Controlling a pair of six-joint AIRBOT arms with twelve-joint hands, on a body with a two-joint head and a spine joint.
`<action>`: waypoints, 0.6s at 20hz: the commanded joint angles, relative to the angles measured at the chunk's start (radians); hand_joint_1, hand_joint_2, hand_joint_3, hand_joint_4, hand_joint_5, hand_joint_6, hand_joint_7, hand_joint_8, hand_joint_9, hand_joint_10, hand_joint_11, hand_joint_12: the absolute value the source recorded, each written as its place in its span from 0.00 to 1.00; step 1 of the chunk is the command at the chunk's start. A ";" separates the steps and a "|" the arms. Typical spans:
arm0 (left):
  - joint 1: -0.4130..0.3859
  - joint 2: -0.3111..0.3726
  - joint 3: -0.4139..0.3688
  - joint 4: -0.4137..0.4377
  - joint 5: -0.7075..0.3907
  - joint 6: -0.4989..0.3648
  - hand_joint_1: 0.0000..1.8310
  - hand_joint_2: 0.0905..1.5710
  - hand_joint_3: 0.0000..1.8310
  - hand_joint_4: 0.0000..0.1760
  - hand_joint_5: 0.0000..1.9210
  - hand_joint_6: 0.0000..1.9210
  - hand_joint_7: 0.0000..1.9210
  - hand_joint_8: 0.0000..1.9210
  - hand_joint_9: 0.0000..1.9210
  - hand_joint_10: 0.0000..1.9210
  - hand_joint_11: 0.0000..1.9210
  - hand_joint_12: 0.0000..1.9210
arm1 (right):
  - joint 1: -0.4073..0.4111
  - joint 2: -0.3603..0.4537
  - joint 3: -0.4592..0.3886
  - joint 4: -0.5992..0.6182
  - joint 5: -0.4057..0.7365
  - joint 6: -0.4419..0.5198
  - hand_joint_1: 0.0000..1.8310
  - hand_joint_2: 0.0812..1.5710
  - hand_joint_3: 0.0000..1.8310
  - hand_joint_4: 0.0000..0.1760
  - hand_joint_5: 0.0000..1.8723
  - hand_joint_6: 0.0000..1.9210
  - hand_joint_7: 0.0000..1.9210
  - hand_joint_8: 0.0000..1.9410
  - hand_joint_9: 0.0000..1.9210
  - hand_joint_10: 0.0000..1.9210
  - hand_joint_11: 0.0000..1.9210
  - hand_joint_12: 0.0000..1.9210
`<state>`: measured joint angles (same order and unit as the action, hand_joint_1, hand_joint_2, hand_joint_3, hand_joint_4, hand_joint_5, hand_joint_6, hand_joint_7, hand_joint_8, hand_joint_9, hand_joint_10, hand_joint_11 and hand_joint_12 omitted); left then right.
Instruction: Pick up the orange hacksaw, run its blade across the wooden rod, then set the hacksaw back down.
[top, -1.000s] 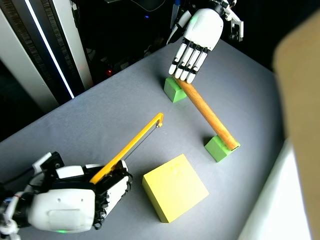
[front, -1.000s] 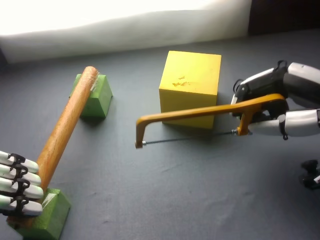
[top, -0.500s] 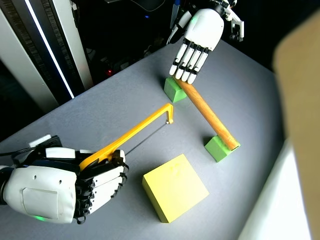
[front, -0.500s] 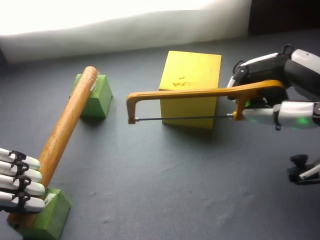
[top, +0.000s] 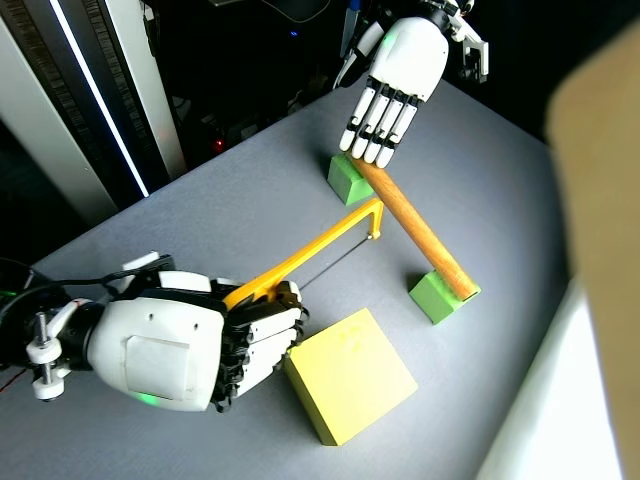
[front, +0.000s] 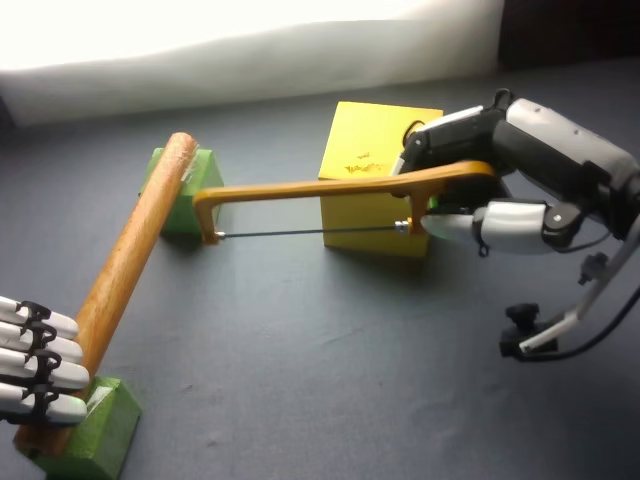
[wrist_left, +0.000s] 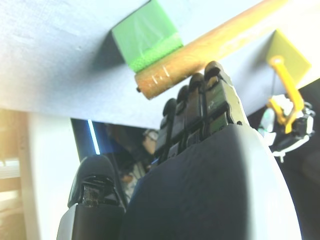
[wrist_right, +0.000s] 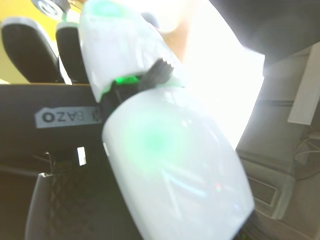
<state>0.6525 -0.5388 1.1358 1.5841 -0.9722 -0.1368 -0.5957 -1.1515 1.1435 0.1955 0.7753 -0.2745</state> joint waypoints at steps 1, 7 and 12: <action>-0.002 0.000 0.007 -0.055 -0.030 -0.002 0.01 0.81 0.00 0.00 0.02 0.00 0.02 0.00 0.01 0.00 0.00 0.00 | 0.024 0.000 -0.002 0.008 0.134 -0.002 0.75 0.73 0.00 0.00 0.43 0.52 0.45 0.63 0.46 0.73 0.48 0.71; 0.015 0.000 0.010 -0.055 -0.027 -0.002 0.00 0.80 0.00 0.00 0.04 0.01 0.04 0.01 0.03 0.01 0.02 0.01 | 0.071 -0.023 -0.003 0.054 0.122 -0.054 0.75 0.73 0.00 0.00 0.43 0.52 0.45 0.63 0.46 0.71 0.48 0.69; 0.034 0.000 0.009 -0.055 -0.023 -0.002 0.05 0.80 0.00 0.00 0.04 0.01 0.04 0.01 0.03 0.01 0.01 0.01 | 0.111 -0.049 -0.008 0.067 0.085 -0.085 0.75 0.72 0.00 0.00 0.44 0.50 0.45 0.63 0.46 0.71 0.49 0.69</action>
<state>0.6888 -0.5407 1.1397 1.5608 -0.9684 -0.1360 -0.5007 -1.2049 1.1378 0.2729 0.7338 -0.3691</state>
